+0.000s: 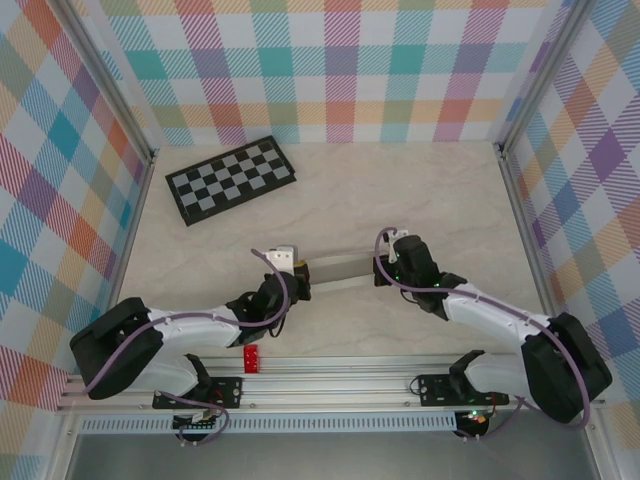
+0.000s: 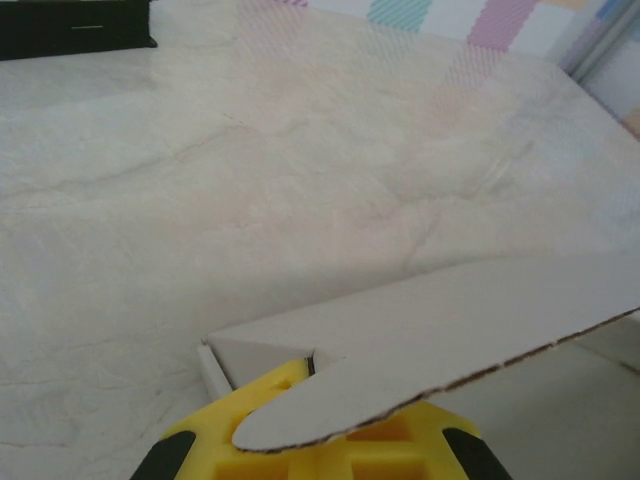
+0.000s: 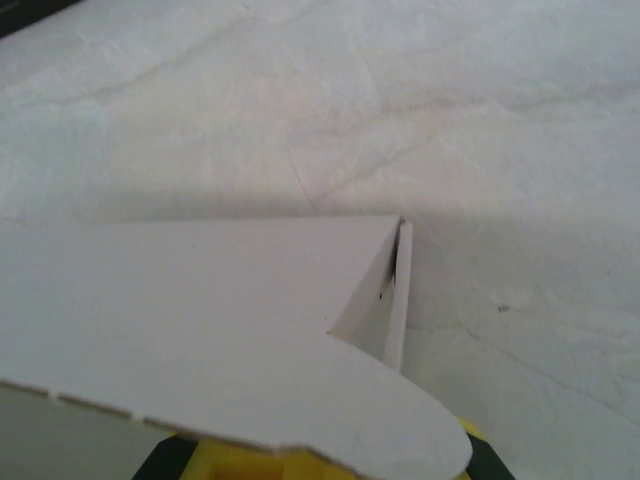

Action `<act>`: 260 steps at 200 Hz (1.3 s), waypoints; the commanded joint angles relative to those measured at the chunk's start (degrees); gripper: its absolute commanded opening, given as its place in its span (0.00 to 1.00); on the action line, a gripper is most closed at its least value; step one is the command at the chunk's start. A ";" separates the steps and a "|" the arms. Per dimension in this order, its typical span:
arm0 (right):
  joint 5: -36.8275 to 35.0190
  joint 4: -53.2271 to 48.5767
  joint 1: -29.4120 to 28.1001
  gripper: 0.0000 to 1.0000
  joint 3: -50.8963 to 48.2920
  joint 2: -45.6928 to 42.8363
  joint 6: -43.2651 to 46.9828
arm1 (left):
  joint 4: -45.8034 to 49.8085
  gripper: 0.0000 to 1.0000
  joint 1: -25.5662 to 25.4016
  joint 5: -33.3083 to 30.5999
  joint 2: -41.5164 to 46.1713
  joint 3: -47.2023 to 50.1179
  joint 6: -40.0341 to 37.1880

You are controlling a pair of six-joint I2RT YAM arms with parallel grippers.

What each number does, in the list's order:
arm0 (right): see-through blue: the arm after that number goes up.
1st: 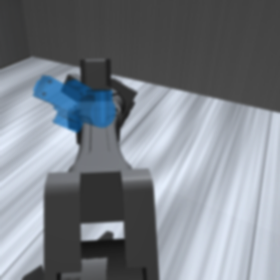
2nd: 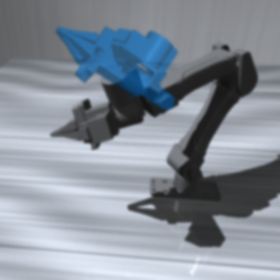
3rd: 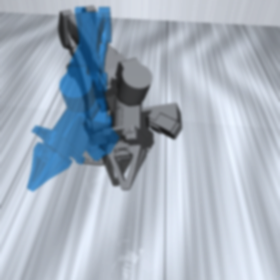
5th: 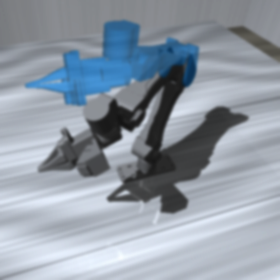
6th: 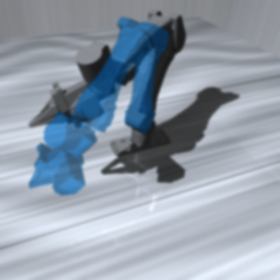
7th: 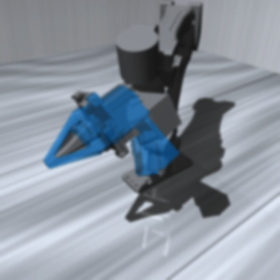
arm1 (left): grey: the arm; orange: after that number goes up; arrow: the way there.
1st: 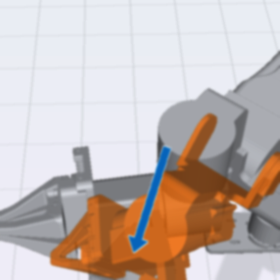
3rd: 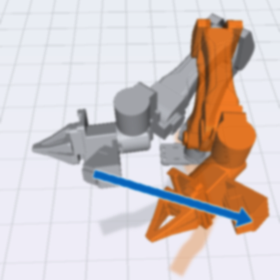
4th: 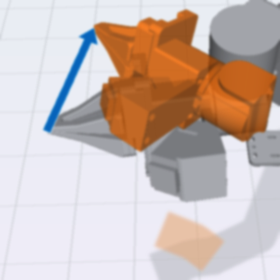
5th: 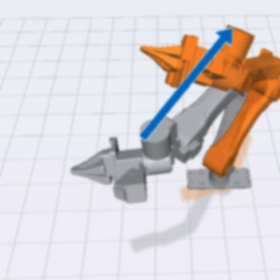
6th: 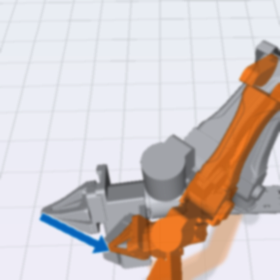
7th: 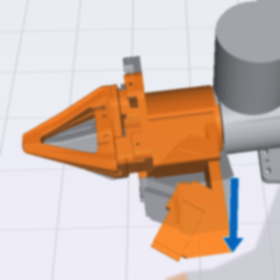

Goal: Fold the paper box

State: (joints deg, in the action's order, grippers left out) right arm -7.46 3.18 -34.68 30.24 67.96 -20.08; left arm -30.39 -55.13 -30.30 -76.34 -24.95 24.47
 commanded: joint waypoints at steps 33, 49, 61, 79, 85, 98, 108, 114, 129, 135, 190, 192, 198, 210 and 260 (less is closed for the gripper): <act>5.99 -8.54 -1.45 0.00 -6.05 -7.74 -2.82 | 15.28 0.00 -3.76 7.06 4.33 -1.78 -6.33; 5.88 -9.57 -1.45 0.00 -5.80 -8.08 -3.91 | 17.83 0.00 -3.75 10.46 4.45 -1.95 -7.58; 5.99 -10.27 -1.49 0.00 -5.09 -7.24 -4.48 | 19.00 0.00 -3.77 11.80 3.63 -1.70 -8.23; 6.23 -11.14 -1.45 0.00 -4.27 -5.60 -5.10 | 18.98 0.00 -3.76 12.31 2.37 -0.89 -8.34; 6.28 -11.36 -1.46 0.00 -4.06 -5.18 -5.26 | 18.32 0.00 -3.71 12.37 2.05 -0.44 -8.38; 6.30 -11.75 -1.47 0.00 -3.84 -4.56 -5.82 | 17.59 0.00 -3.30 12.08 0.91 0.06 -8.66; 6.24 -12.37 -1.50 0.00 -3.54 -4.05 -6.32 | 17.04 0.00 -2.74 11.80 -0.49 0.33 -8.82; 6.10 -13.02 -1.53 0.00 -3.17 -3.73 -6.65 | 16.44 0.00 -2.39 11.86 -1.61 0.64 -8.99; 6.19 -14.50 -1.45 0.01 -2.17 -2.73 -7.03 | 15.63 0.00 -1.67 12.16 -4.91 0.54 -9.68; 6.44 -15.26 -1.48 0.02 -1.62 -2.28 -7.12 | 15.69 0.00 -1.26 11.85 -6.24 0.16 -10.07; 6.06 -25.15 -1.45 0.09 1.64 -5.45 -7.61 | 15.63 0.00 -0.87 4.58 -12.98 -2.59 -11.69; 6.06 -25.66 -1.45 0.09 1.70 -5.80 -7.57 | 15.58 0.00 -0.86 4.52 -13.03 -2.63 -11.78; 6.13 -26.99 -1.45 0.09 1.96 -6.50 -7.48 | 15.50 0.00 -0.86 4.47 -13.35 -2.86 -12.17; 5.69 -30.62 -1.44 0.10 2.65 -8.63 -7.47 | 15.29 0.00 -0.81 4.36 -13.95 -3.09 -12.64; 2.34 -45.78 -1.41 0.24 7.62 -16.16 -7.02 | 15.87 0.00 -0.52 4.77 -12.35 -3.32 -13.21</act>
State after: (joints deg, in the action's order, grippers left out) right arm -2.81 -32.36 -35.75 34.98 54.74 -26.57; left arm -20.99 -56.51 -26.48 -88.12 -29.15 12.43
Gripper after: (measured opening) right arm 0.193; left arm 0.040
